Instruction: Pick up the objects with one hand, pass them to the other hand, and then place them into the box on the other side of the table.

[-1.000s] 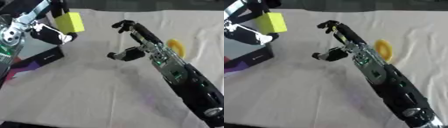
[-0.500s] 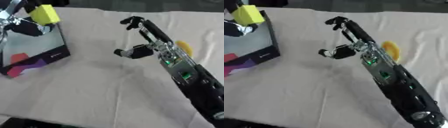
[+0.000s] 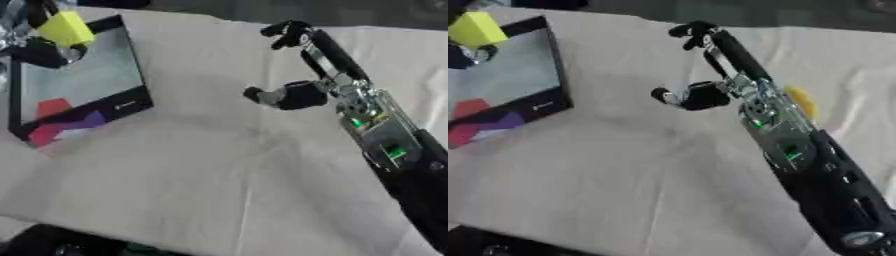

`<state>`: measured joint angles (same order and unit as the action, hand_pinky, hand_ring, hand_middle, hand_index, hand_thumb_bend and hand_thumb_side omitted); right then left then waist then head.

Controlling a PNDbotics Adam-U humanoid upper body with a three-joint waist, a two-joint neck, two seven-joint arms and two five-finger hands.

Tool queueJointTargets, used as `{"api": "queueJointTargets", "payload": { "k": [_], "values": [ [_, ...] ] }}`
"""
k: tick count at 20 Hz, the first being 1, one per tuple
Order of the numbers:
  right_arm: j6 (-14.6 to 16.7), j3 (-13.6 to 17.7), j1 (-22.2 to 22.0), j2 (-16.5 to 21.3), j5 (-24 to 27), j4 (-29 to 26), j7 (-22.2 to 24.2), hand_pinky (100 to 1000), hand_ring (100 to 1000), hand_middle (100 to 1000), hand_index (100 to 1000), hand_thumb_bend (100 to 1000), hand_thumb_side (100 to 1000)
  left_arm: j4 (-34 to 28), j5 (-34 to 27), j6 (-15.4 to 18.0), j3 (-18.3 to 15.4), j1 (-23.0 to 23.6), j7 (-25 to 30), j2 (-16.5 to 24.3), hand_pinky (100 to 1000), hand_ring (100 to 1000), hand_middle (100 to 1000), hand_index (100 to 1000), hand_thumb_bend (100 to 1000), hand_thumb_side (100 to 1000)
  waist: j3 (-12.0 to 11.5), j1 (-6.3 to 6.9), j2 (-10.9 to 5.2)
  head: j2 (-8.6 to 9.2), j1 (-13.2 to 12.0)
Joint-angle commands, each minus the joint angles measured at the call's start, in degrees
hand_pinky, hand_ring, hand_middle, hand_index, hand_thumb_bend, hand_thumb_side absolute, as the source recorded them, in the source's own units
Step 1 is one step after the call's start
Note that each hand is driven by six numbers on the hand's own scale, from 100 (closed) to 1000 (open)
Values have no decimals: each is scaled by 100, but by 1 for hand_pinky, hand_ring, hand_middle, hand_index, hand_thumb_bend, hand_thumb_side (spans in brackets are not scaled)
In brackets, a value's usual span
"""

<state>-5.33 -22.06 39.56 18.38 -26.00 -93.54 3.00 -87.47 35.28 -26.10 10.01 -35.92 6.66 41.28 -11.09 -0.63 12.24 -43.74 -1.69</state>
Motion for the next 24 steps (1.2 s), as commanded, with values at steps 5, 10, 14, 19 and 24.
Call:
{"api": "queueJointTargets", "payload": {
  "k": [5,10,14,19,24],
  "values": [
    [-81,134,124,125,154,-361,-89,844,756,803,841,592,283,1074,-225,370,-128,-260,-497,0,746,572,487,544,617,168,38,-121,-75,62,-69],
    [-96,151,128,136,176,-420,-90,845,754,803,841,590,284,1394,35,551,-112,-315,-518,-36,775,663,606,689,799,274,56,-144,-61,71,-62],
    [-99,153,126,138,176,-427,-87,845,754,803,841,590,284,1423,118,585,-132,-322,-489,-45,775,663,606,689,799,274,57,-146,-61,71,-60],
    [-95,167,91,130,196,-414,-160,843,749,783,835,573,272,1483,120,731,-182,-350,-290,-75,805,729,714,806,947,415,38,-134,-62,33,-35],
    [-144,204,118,171,283,-429,-220,840,745,781,831,574,289,1265,-3,679,-278,-320,-461,-72,800,704,681,765,859,398,35,-136,-73,-32,386]
  ]
}}
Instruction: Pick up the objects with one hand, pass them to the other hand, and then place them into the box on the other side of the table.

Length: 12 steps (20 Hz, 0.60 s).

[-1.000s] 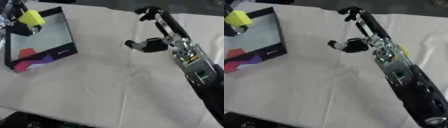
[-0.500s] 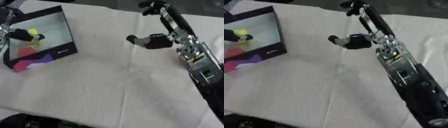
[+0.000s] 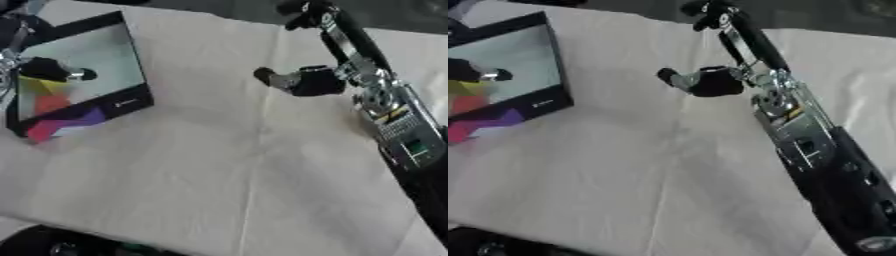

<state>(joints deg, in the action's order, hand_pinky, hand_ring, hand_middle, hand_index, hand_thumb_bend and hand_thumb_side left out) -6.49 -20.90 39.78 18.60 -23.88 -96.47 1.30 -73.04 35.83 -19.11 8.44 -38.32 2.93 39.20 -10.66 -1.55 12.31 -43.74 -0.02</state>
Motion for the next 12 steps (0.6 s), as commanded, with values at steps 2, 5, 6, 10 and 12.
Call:
{"api": "queueJointTargets", "payload": {
  "k": [2,5,6,10,12],
  "values": [
    [-96,134,138,204,150,-158,-87,839,744,781,830,575,298,-332,-176,-64,-129,-54,-186,156,798,698,674,761,843,393,0,-46,-90,-36,471],
    [-258,222,194,316,298,-187,-123,839,745,783,828,587,376,-581,-346,-93,-124,-6,-336,186,795,683,655,749,821,395,30,-49,-109,-37,677],
    [-333,258,206,362,374,-190,-132,843,750,787,832,573,408,-681,-419,-79,-119,19,-387,192,795,674,643,736,806,403,43,-51,-117,-37,726],
    [-594,382,205,720,679,-276,-67,854,762,798,847,572,427,-1076,-759,0,-104,154,-539,204,800,666,632,718,772,404,99,-56,-141,-37,820],
    [-684,432,137,914,784,-339,31,858,765,800,848,543,397,-1256,-946,55,-102,217,-616,205,795,663,629,720,757,404,123,-57,-146,-37,823]
  ]
}}
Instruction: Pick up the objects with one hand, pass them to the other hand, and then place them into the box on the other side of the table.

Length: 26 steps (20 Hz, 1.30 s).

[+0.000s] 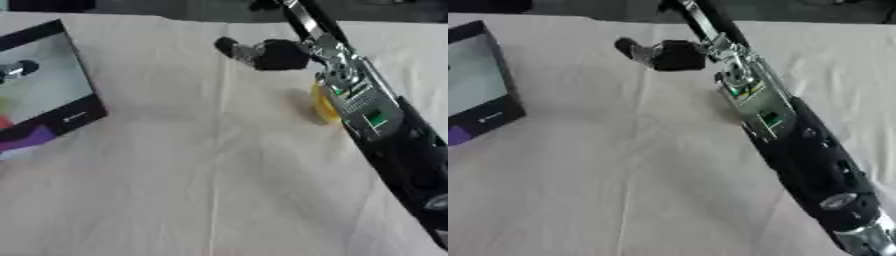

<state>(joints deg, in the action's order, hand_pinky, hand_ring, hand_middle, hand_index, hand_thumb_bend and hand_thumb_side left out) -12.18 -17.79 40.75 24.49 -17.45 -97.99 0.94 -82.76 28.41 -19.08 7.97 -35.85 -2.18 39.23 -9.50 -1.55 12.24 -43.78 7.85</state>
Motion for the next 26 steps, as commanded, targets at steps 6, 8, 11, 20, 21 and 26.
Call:
{"api": "queueJointTargets", "payload": {
  "k": [6,8,11,20,21,26],
  "values": [
    [-231,317,-317,909,249,-298,211,859,764,794,846,562,409,-660,-740,250,-24,102,-332,262,792,650,616,708,736,395,73,-82,-138,-34,16],
    [-299,353,-372,1116,304,-304,275,859,764,793,844,564,406,-700,-813,263,-9,122,-395,278,792,650,616,707,733,394,84,-98,-138,-34,4],
    [-449,340,-391,1444,473,-232,465,859,762,785,837,574,381,-711,-843,266,10,130,-433,291,794,652,618,707,733,395,86,-117,-139,-34,2],
    [-891,155,-177,2369,937,-137,1254,876,775,779,837,612,376,-661,-788,259,47,126,-375,309,798,655,620,705,731,399,83,-166,-152,-34,57],
    [-947,122,-162,2432,934,-113,1350,879,778,779,837,611,377,-659,-779,260,50,124,-368,311,798,656,620,706,730,399,80,-169,-153,-34,61],
    [-1149,-42,-80,2630,832,22,1788,886,785,774,828,598,373,-630,-748,252,58,123,-352,314,799,655,619,704,730,400,73,-183,-157,-34,87]
  ]
}}
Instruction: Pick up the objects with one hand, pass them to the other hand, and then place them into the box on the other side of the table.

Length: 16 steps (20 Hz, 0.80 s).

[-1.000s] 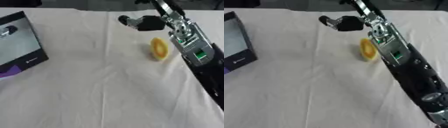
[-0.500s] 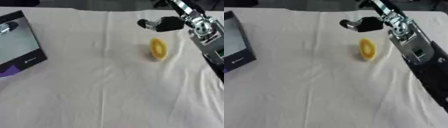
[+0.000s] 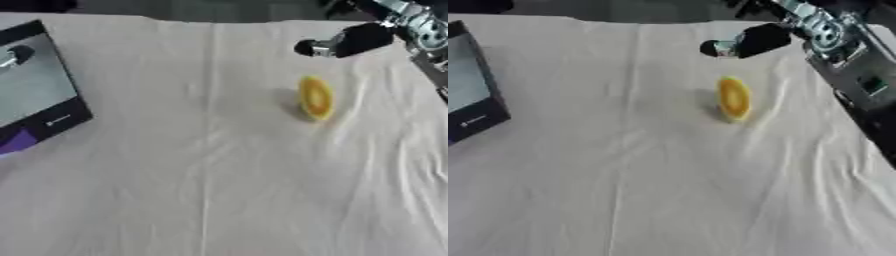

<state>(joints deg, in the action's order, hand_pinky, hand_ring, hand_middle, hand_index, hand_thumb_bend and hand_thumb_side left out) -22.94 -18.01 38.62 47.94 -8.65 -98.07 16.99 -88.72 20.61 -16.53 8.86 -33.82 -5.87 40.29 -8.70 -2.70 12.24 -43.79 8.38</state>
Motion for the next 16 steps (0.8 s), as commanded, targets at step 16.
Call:
{"api": "queueJointTargets", "payload": {
  "k": [16],
  "values": [
    [-407,-349,-101,12,-674,354,636,876,745,726,829,582,363,-53,73,-5,-16,-109,32,157,798,656,618,703,726,402,-24,-48,-130,-33,167]
  ]
}}
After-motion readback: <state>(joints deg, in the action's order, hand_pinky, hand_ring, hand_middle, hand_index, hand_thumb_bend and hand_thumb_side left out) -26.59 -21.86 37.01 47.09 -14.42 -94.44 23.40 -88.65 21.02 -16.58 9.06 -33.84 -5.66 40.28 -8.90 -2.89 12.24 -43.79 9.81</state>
